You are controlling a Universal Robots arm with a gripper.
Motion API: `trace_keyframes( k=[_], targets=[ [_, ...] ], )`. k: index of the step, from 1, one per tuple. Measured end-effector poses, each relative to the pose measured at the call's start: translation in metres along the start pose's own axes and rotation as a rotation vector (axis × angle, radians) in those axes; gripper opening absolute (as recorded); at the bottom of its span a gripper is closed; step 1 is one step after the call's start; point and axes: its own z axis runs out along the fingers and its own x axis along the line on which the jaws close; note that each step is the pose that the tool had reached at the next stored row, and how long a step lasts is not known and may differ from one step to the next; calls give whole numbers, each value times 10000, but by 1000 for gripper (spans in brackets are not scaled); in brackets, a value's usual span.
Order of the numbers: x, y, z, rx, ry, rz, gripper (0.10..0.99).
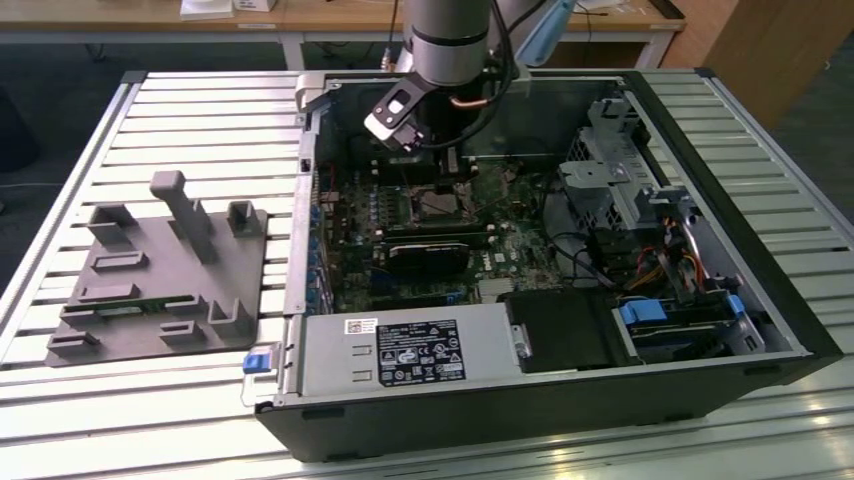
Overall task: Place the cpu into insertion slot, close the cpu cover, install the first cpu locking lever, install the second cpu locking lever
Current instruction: 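Place the cpu into insertion slot, then close the cpu cover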
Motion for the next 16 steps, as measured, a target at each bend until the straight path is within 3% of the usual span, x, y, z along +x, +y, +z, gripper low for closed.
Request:
trace_keyframes(
  k=[7, 16],
  targets=[
    [-2, 5, -87, 0, 4, 0, 106],
    [-9, 17, -346, 1, 30, 1, 106]
  ],
)
